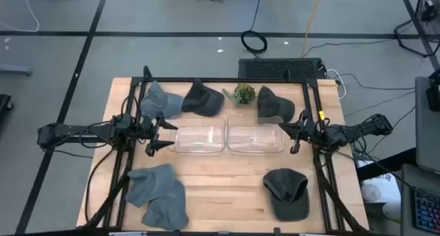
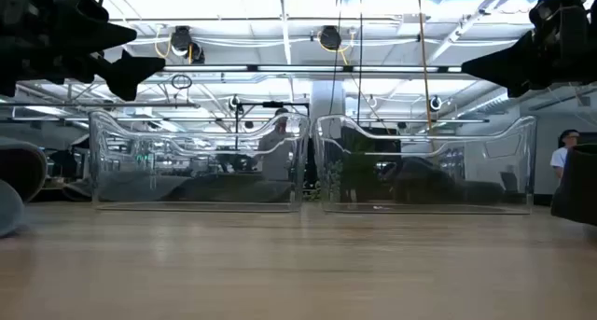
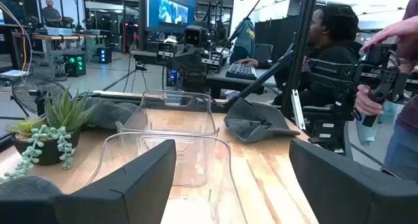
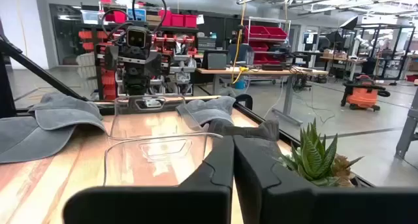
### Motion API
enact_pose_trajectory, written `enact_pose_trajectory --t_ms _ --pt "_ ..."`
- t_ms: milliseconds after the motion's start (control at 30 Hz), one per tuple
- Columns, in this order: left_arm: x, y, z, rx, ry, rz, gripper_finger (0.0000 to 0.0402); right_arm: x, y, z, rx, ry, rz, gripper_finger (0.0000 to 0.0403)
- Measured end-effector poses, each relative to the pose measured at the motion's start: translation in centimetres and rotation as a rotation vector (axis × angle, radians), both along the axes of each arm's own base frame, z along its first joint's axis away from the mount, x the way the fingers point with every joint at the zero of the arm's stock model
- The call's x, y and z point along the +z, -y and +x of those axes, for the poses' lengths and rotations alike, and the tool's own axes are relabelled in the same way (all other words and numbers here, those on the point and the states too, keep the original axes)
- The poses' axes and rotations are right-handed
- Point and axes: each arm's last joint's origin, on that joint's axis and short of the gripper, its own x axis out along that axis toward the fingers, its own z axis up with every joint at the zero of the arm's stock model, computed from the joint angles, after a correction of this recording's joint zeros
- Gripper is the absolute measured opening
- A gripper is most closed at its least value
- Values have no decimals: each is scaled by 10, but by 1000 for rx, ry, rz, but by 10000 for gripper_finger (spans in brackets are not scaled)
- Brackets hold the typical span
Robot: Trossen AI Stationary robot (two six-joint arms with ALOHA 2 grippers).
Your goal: Pick & Place hat
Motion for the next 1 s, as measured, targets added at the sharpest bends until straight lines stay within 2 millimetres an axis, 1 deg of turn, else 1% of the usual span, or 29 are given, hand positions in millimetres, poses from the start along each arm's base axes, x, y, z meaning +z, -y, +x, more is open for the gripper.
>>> enact_pose_trajectory --t_ms 567,667,767,1000 --pt "0 0 0 0 0 0 306 0 0 0 -1 -2 -7 0" --pt "0 0 0 0 0 0 306 0 0 0 1 5 16 6" --pt "0 0 0 0 0 0 306 0 0 0 3 12 35 32" --pt "0 0 0 0 0 0 306 0 0 0 1 11 36 140"
